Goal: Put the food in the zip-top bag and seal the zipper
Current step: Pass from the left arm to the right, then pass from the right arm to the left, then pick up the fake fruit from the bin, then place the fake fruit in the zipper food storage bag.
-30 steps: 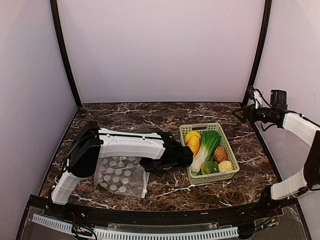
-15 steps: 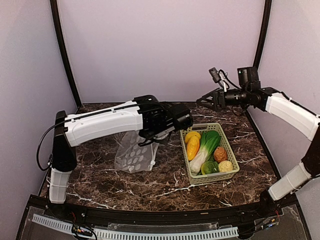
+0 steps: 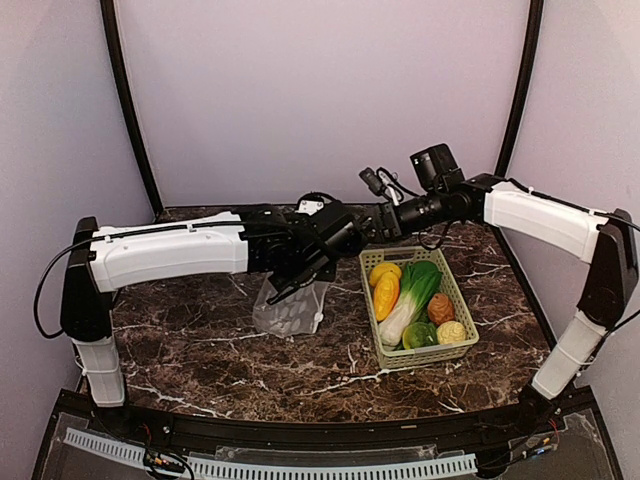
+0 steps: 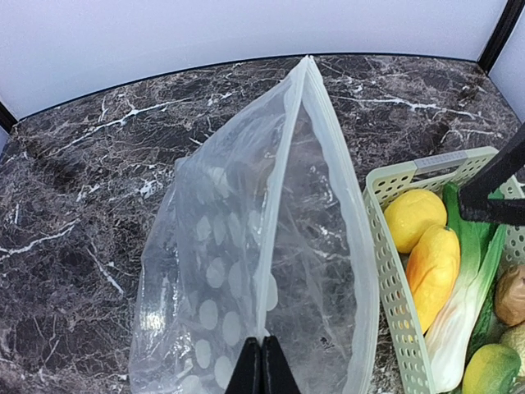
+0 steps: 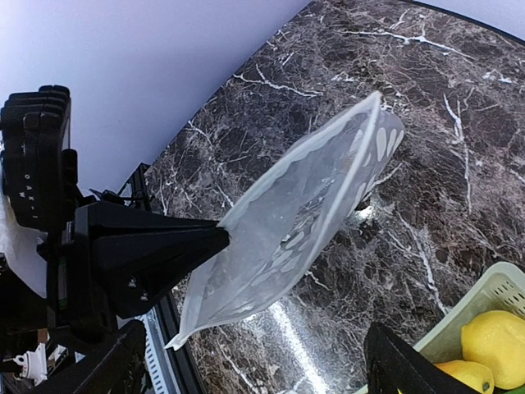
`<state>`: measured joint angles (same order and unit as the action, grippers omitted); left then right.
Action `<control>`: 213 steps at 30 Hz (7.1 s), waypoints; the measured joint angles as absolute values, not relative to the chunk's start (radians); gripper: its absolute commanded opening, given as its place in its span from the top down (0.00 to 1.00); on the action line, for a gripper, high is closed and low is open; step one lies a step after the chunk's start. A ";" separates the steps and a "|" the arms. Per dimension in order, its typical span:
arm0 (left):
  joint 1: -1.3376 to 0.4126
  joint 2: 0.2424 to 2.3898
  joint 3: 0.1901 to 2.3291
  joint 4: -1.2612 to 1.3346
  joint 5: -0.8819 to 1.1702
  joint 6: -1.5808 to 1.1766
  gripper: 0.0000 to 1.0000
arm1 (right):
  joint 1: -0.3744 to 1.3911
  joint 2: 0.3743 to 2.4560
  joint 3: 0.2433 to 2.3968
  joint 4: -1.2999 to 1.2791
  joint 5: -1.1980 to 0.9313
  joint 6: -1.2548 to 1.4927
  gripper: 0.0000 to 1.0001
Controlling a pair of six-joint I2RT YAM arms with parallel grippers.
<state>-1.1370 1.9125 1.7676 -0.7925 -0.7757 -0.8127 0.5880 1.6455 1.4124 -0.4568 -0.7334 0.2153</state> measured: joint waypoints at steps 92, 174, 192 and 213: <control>-1.047 1.953 1.718 -0.590 -0.764 -0.696 0.99 | 0.735 1.789 1.630 -0.607 -0.181 0.510 1.00; -1.018 1.788 1.517 -0.450 -0.385 -0.633 0.99 | 0.429 1.999 1.529 -0.902 -0.633 -0.225 0.66; -0.987 1.829 1.517 -0.398 -0.352 -0.717 0.99 | 0.399 1.701 1.662 -0.946 -0.761 -0.294 0.67; -0.973 1.861 1.557 -0.301 -0.290 -0.775 0.99 | 0.501 1.674 1.731 -0.783 -0.693 -0.191 0.67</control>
<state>-0.9733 1.8606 1.5574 -0.3012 -0.2905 -0.7750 0.5011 1.6741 1.7306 -0.7830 -0.6930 -0.1909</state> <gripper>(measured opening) 0.010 0.420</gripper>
